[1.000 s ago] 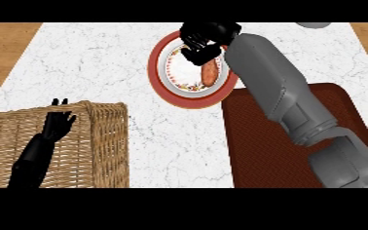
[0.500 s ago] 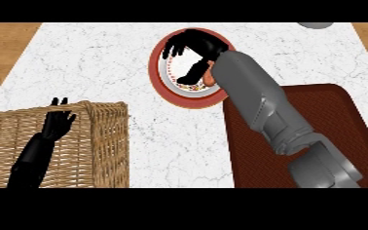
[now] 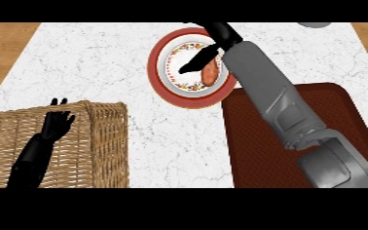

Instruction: Pick the sweet potato from the tray and place it in the plate

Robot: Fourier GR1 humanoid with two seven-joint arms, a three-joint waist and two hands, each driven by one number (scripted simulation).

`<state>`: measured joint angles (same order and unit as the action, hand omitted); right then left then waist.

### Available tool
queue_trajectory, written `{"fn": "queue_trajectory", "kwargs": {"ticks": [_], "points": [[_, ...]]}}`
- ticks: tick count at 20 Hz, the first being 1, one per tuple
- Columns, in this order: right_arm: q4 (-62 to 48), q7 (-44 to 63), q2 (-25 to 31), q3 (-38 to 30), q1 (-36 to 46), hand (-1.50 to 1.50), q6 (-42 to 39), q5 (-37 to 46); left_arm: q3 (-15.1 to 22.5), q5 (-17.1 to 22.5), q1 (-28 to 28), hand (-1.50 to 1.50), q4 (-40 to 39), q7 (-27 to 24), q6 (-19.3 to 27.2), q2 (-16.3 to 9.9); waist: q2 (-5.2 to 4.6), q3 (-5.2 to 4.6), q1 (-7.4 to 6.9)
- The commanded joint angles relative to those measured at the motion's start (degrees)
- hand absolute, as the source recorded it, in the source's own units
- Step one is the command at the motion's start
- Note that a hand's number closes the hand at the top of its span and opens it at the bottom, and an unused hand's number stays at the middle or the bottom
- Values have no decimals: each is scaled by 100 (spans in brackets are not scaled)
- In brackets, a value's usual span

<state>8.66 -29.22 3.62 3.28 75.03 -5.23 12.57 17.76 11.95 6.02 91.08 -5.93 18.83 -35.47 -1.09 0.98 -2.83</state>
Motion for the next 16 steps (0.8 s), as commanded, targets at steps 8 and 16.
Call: {"fn": "queue_trajectory", "kwargs": {"ticks": [8,16], "points": [[-235,-235,1245,-1163,-217,-150,-1139,-1057,-231,-104,-465,0,-246,-81,-40,-151,-169,-87,-137],[-154,-857,2117,-1155,-470,-150,-1940,-984,-85,-168,-463,0,-153,-164,24,-126,-233,-78,-295]]}}
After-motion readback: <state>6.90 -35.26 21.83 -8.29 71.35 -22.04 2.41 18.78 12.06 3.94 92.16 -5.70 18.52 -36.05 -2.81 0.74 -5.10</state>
